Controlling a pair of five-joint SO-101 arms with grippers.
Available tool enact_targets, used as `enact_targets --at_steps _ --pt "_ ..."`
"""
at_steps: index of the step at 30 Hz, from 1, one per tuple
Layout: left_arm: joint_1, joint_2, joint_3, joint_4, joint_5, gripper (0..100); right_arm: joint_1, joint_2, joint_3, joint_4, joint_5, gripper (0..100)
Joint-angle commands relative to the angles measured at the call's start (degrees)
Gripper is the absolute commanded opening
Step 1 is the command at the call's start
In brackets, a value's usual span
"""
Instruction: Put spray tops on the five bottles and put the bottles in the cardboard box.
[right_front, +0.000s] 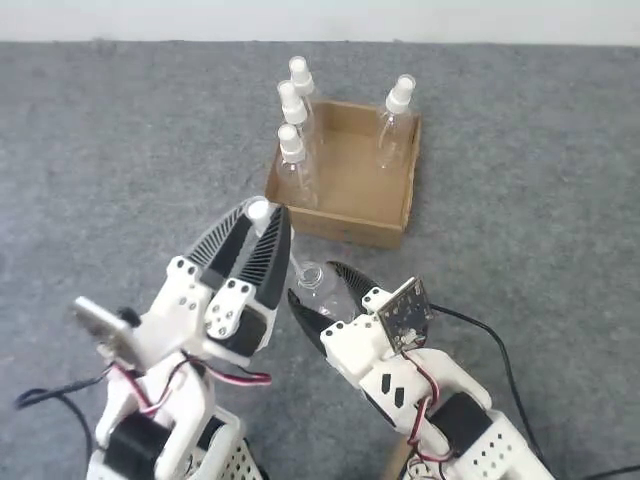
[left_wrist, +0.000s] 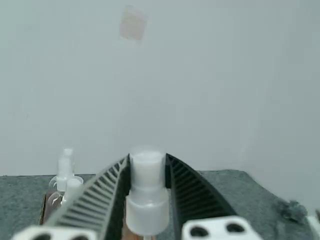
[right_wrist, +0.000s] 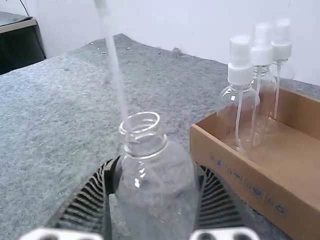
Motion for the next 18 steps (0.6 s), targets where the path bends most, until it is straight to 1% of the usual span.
enact_targets --at_steps 1,9,18 --pt "0.35 -0.79 0.4 0.62 -2.46 2 -0.4 -1.1 1.32 -1.27 0.79 2.7" --pt "0.53 -0.79 0.48 4.92 -2.99 2 -0.31 -1.1 1.32 -1.19 0.79 2.7" --pt "0.62 -0.79 1.45 5.1 -2.99 2 -0.31 -1.1 1.32 -1.1 0.79 2.7"
